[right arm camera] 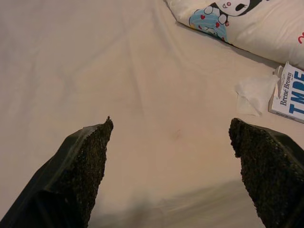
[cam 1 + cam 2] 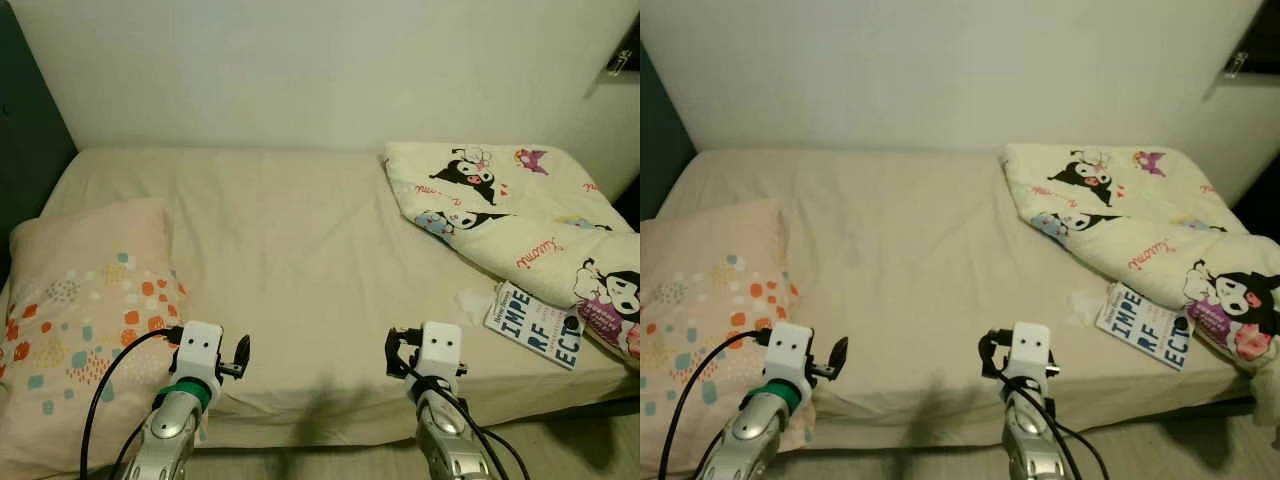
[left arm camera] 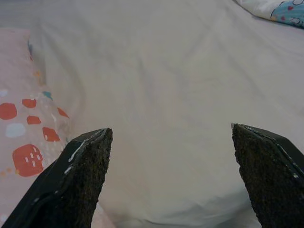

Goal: Clean up the room

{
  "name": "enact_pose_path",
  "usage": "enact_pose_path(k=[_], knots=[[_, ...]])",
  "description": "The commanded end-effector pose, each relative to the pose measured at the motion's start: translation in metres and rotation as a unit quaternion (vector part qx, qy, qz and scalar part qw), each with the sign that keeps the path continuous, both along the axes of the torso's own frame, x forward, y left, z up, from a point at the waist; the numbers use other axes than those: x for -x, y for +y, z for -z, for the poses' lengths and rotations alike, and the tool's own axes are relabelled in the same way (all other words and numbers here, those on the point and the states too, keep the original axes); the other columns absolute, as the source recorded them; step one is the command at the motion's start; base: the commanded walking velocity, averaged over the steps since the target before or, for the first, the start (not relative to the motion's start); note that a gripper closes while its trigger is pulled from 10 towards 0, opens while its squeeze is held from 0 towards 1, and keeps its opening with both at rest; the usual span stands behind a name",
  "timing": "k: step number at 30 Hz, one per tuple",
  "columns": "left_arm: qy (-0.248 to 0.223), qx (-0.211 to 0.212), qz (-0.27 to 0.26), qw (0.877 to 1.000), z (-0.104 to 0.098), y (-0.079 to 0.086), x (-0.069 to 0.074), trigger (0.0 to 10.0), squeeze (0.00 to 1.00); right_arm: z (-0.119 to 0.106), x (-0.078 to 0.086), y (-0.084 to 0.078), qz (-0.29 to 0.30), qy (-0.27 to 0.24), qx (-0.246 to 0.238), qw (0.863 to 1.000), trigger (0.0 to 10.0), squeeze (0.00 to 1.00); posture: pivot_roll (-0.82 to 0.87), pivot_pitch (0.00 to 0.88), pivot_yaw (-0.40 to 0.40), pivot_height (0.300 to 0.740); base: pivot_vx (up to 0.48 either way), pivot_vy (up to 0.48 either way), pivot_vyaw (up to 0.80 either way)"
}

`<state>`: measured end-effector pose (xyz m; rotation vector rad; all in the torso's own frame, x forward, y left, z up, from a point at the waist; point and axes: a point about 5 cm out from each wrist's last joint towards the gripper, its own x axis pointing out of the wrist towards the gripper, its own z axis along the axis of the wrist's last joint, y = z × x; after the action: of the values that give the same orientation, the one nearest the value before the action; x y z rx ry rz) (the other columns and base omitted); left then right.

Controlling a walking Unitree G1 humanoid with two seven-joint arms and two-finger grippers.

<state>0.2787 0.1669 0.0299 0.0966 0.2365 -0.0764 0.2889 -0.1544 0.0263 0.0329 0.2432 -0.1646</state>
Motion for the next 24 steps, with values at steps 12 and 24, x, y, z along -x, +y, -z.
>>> enact_pose_path(k=[12, 24], knots=[[0.011, -0.006, -0.011, 1.0, -0.001, 0.005, -0.007, 10.0, 0.0, -0.003, -0.009, 0.001, 0.009, 0.007, -0.012, 1.0, 10.0, 0.0, 0.17, 0.0, -0.008, 0.74, 0.0, 0.0, 0.0], [0.01, -0.01, -0.025, 1.0, -0.001, 0.01, -0.007, 10.0, 0.0, -0.005, -0.013, 0.002, -0.006, 0.008, -0.003, 1.0, 10.0, 0.0, 0.16, 0.0, -0.026, 0.74, 0.0, 0.0, 0.0]])
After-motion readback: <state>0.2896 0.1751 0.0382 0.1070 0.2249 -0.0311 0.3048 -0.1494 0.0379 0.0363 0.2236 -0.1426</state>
